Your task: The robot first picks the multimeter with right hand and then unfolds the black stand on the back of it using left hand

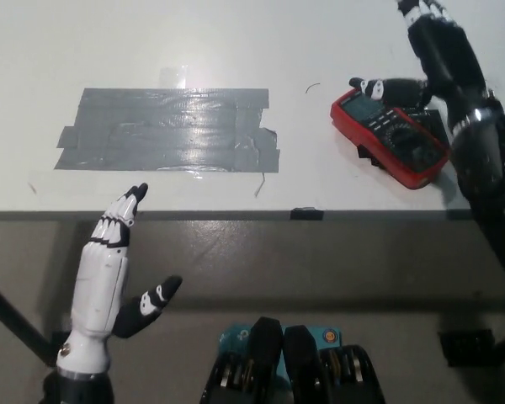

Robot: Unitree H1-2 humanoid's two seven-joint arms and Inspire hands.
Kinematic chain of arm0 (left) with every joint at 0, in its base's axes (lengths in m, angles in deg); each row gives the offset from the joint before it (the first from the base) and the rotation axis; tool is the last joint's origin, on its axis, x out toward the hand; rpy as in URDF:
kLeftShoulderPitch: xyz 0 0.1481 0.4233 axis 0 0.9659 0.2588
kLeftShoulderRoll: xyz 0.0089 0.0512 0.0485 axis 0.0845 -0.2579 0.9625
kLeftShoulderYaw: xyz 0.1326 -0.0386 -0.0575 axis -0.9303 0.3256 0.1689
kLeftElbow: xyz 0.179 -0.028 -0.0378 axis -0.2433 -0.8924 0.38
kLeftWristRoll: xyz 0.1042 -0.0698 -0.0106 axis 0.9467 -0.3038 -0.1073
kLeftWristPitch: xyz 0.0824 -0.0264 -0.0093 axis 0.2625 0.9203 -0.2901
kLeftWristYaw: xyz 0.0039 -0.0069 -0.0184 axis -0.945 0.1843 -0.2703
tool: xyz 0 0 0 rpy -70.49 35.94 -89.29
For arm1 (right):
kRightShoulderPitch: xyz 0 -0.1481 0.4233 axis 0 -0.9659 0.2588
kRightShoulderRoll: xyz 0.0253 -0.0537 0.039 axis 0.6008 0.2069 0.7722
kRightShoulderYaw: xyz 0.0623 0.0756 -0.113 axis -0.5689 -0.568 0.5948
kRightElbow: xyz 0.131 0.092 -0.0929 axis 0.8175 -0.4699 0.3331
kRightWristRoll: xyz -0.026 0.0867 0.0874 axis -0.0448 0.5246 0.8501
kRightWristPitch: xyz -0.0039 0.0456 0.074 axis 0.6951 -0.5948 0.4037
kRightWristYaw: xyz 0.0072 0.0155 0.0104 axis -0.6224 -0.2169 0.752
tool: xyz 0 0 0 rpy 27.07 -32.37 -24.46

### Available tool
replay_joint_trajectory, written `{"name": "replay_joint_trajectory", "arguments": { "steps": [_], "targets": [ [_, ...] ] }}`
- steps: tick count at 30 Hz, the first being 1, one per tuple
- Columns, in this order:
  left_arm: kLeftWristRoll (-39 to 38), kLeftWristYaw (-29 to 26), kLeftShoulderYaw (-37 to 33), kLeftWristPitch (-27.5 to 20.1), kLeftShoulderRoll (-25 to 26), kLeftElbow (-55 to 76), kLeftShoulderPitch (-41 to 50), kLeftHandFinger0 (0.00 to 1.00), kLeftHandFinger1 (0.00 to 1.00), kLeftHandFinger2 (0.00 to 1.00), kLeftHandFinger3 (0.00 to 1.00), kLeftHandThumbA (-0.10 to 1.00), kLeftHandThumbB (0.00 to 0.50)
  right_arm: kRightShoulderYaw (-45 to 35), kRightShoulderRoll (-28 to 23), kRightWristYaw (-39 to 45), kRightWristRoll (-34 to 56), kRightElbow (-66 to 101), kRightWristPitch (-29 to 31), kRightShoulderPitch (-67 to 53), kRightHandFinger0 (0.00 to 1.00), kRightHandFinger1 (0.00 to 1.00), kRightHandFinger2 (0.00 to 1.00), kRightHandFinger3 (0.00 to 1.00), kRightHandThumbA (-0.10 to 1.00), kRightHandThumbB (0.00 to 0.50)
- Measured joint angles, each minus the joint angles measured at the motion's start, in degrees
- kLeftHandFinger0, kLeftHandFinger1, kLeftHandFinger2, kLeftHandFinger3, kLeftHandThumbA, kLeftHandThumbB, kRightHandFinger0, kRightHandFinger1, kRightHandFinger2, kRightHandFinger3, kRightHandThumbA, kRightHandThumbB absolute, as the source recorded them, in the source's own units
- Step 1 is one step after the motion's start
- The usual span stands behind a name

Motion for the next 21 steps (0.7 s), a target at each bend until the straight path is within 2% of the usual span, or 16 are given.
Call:
{"name": "replay_joint_trajectory", "arguments": {
  "steps": [1, 4, 7, 9, 16, 19, 21],
  "targets": [
    [-0.4, 0.4, 0.0, 0.0, -0.1, -0.5, -0.3, 1.0, 1.0, 1.0, 1.0, 1.0, 0.428, -0.2, 0.0, 0.1, 0.0, 1.4, -0.1, -0.9, 1.0, 1.0, 1.0, 1.0, 0.92, 0.327],
    [-2.1, 1.5, 0.1, 0.2, -0.5, -2.1, -1.5, 1.0, 1.0, 1.0, 1.0, 1.0, 0.413, -1.0, 0.0, 0.6, 0.3, 7.6, -0.5, -4.7, 1.0, 1.0, 1.0, 1.0, 0.92, 0.307],
    [-4.0, 2.9, 0.1, 0.3, -0.8, -3.8, -2.7, 1.0, 1.0, 1.0, 1.0, 1.0, 0.406, -1.6, 0.2, 1.1, 0.6, 14.4, -0.8, -9.2, 1.0, 1.0, 1.0, 1.0, 0.94, 0.318],
    [-5.0, 3.7, 0.2, 0.4, -0.9, -4.6, -3.3, 1.0, 1.0, 1.0, 1.0, 1.0, 0.421, -1.8, 0.3, 1.3, 0.7, 18.3, -1.1, -11.5, 1.0, 1.0, 1.0, 1.0, 0.94, 0.316],
    [-8.9, 6.5, 0.6, 1.2, -1.6, -6.8, -4.1, 1.0, 1.0, 1.0, 1.0, 1.0, 0.425, -3.1, 1.2, 1.7, 1.7, 32.7, -1.2, -20.9, 1.0, 1.0, 1.0, 1.0, 0.88, 0.283],
    [-11.4, 8.4, 1.0, 1.8, -2.0, -7.3, -4.3, 1.0, 1.0, 1.0, 1.0, 1.0, 0.427, -4.7, 2.8, 1.5, 2.0, 38.7, -0.6, -25.8, 1.0, 1.0, 1.0, 1.0, 0.84, 0.267],
    [-14.3, 10.2, 1.7, 2.5, -2.4, -7.3, -4.3, 1.0, 1.0, 1.0, 1.0, 1.0, 0.431, -6.6, 5.3, 0.3, 2.7, 40.2, 2.1, -30.5, 1.0, 1.0, 1.0, 1.0, 0.83, 0.255]
  ]
}}
